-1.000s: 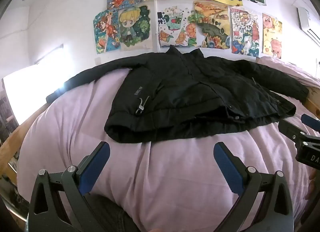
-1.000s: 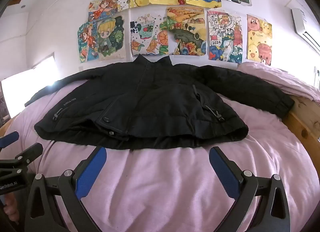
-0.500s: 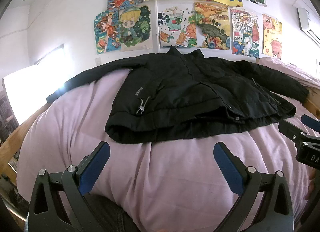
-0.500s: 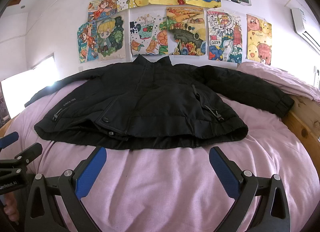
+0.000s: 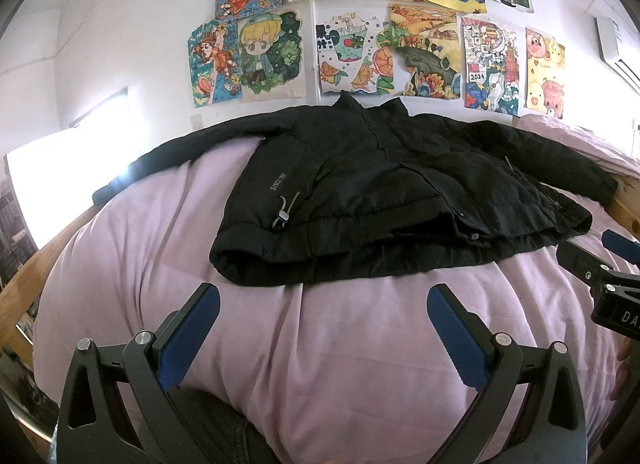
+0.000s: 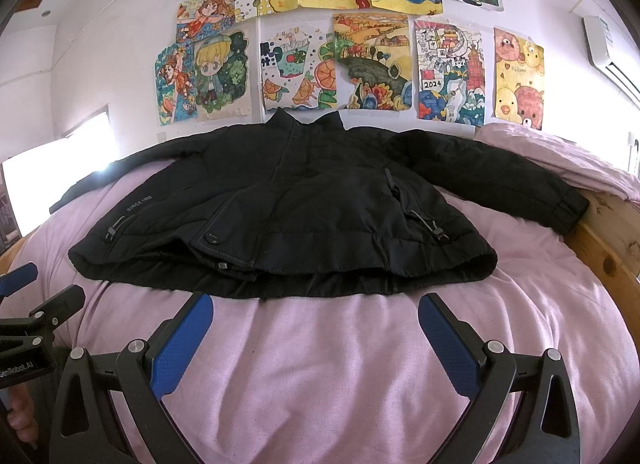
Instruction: Fold large clothes
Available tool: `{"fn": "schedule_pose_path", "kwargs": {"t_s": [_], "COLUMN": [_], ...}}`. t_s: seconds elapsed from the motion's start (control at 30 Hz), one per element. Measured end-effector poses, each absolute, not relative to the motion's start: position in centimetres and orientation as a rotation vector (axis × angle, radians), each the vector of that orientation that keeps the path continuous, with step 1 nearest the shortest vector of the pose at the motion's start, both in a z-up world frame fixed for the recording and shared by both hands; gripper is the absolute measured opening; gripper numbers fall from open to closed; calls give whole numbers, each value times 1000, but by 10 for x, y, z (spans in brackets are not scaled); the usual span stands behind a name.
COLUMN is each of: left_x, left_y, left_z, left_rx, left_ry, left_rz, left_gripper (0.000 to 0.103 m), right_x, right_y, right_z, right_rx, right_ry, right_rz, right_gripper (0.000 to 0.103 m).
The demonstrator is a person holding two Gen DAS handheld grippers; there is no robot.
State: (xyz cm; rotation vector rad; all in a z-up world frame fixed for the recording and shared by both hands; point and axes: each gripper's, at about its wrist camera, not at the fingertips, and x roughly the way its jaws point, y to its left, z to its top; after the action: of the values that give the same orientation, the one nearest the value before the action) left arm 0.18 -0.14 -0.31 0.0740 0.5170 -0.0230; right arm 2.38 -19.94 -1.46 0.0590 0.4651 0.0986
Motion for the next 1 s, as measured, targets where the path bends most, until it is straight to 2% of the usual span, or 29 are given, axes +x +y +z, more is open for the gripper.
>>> {"fn": "schedule_pose_path", "kwargs": {"t_s": [1.0], "left_x": [2], "left_y": [-2], "left_z": [-1], "left_rx": [75], "left_ry": [519], "left_rz": [-25], "left_gripper": [102], "right_x": [25], "right_y": [-199], "right_z": [-17], "right_rx": [61], "right_ry": [467], "right_rz": [98], "right_gripper": [103]}}
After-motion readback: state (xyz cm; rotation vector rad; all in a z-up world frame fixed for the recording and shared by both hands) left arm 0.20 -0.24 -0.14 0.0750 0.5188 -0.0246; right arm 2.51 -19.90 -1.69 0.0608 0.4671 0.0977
